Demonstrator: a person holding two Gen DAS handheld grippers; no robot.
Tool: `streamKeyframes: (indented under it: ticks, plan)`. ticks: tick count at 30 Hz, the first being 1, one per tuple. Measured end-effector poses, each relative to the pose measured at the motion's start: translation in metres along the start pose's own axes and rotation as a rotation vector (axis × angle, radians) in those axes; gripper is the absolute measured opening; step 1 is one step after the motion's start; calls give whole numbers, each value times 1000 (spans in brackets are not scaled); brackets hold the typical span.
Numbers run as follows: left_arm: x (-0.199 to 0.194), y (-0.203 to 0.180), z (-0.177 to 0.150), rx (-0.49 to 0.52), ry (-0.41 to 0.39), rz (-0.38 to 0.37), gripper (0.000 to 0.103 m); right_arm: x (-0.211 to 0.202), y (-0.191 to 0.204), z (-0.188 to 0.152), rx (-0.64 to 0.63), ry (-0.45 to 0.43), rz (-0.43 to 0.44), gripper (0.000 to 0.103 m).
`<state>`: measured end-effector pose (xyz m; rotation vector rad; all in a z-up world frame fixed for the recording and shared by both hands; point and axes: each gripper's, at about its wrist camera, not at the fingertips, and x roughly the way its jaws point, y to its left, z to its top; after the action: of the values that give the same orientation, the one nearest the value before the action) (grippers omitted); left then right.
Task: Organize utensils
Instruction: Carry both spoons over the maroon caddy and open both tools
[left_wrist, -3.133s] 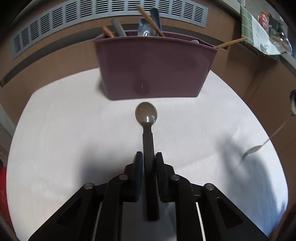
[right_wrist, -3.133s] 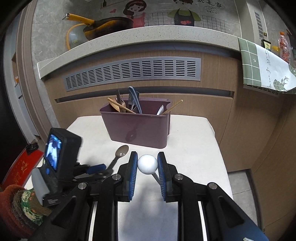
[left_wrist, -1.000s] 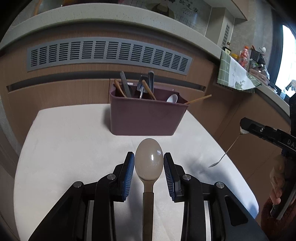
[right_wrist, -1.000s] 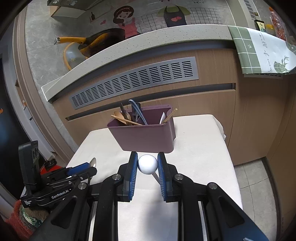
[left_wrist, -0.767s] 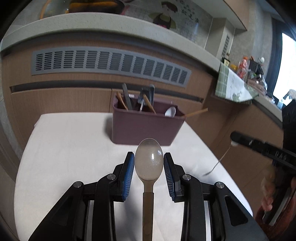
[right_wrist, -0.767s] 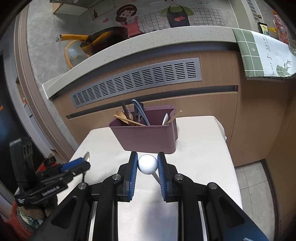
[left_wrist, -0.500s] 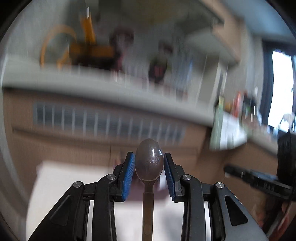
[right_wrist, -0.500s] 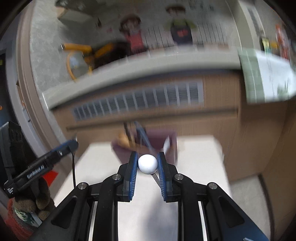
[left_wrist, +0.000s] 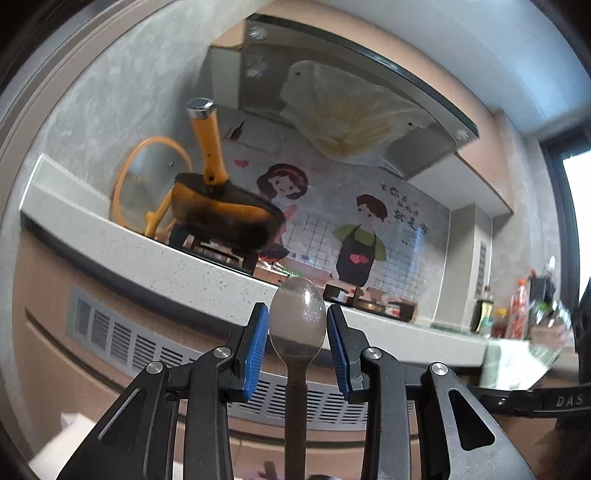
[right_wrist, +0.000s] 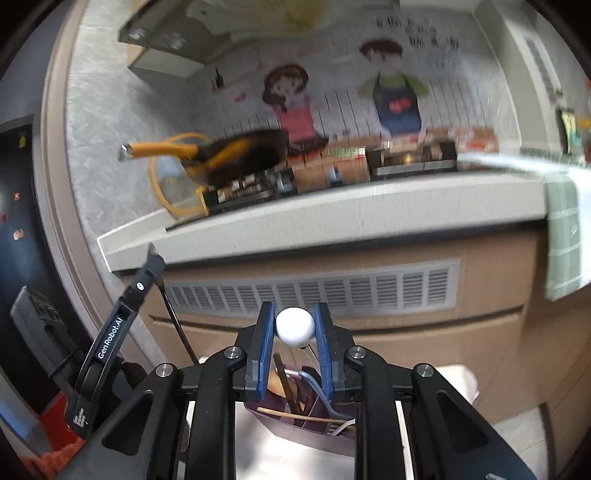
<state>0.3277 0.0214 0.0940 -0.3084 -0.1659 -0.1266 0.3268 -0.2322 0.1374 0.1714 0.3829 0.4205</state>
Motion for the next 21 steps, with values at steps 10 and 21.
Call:
streamKeyframes:
  ticks: [10, 21]
  plan:
    - [57, 33, -71, -169, 171, 38, 33, 55, -28, -18, 61, 100, 16, 20]
    - [55, 37, -111, -198, 416, -64, 50, 102, -40, -63, 87, 325, -21, 22]
